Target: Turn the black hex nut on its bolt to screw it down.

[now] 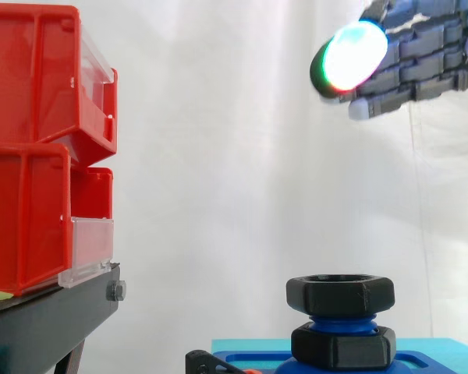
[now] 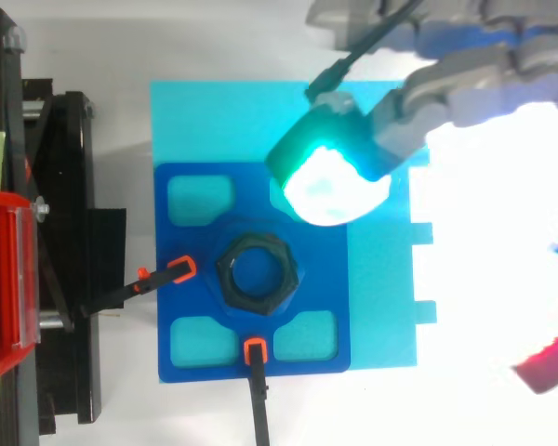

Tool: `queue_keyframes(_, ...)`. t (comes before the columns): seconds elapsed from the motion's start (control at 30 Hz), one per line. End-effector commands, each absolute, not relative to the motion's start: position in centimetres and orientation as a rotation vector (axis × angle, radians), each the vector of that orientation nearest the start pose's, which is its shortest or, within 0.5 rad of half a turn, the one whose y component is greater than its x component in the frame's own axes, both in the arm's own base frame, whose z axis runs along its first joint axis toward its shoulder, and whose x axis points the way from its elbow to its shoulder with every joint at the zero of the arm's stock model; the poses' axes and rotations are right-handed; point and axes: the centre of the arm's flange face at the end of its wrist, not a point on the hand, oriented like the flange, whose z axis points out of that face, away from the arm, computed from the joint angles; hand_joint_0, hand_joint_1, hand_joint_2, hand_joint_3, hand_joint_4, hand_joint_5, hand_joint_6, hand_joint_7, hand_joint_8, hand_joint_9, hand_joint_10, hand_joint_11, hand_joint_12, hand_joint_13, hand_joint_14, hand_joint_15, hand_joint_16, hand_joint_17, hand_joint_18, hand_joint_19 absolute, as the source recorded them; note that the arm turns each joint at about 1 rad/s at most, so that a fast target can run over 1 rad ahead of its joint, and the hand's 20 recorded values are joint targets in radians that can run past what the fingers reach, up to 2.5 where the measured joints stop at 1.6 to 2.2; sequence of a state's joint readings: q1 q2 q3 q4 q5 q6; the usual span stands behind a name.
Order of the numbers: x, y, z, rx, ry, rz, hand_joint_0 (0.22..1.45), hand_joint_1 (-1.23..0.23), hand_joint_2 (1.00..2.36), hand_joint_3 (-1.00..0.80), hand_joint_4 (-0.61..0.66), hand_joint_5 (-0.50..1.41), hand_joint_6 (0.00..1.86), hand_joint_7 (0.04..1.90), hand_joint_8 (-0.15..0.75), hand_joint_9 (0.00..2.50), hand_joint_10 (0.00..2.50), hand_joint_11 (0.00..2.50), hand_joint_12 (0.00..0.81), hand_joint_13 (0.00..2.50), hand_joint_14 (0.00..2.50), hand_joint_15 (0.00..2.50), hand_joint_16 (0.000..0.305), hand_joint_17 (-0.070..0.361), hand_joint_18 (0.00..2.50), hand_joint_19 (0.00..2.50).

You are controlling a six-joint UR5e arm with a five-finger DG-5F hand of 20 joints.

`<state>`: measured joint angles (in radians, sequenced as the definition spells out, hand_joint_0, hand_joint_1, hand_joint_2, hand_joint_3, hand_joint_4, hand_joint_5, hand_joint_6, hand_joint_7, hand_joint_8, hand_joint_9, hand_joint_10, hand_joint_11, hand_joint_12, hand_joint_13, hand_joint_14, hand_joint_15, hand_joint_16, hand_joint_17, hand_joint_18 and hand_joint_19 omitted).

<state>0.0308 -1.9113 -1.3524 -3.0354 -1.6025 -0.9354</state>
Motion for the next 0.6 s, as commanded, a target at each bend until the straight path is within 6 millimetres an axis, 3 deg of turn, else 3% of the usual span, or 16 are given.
queue_keyframes(0.0,64.3,-10.7,39.2,0.459,1.578,0.534,0.47,-0.55,1.0,-0.5,0.15,-0.24,0.5,0.62,0.181,0.04,0.0,0.0,0.372,0.08,0.0,0.0,0.068,0.153,0.02,0.23)
queue_keyframes(0.07,65.1,-10.4,38.1,0.453,1.573,0.539,0.47,-0.55,1.0,-0.5,0.16,-0.24,0.5,0.63,0.182,0.04,0.0,0.0,0.372,0.08,0.0,0.0,0.068,0.152,0.03,0.23)
queue_keyframes(0.23,66.1,-9.2,38.9,0.406,1.5,0.544,0.47,-0.55,1.0,-0.5,0.17,-0.23,0.5,0.64,0.182,0.05,0.0,0.0,0.371,0.08,0.0,0.0,0.067,0.152,0.04,0.23)
queue_keyframes(0.43,67.4,-8.5,35.8,0.419,1.533,0.525,0.47,-0.55,1.0,-0.5,0.18,-0.23,0.5,0.65,0.182,0.05,0.0,0.0,0.371,0.08,0.0,0.0,0.067,0.151,0.04,0.24)
queue_keyframes(0.57,69.5,-8.1,34.5,0.412,1.505,0.538,0.47,-0.52,1.0,-0.5,0.19,-0.22,0.5,0.68,0.177,0.0,0.0,0.0,0.367,0.04,0.0,0.0,0.066,0.148,0.0,0.28)
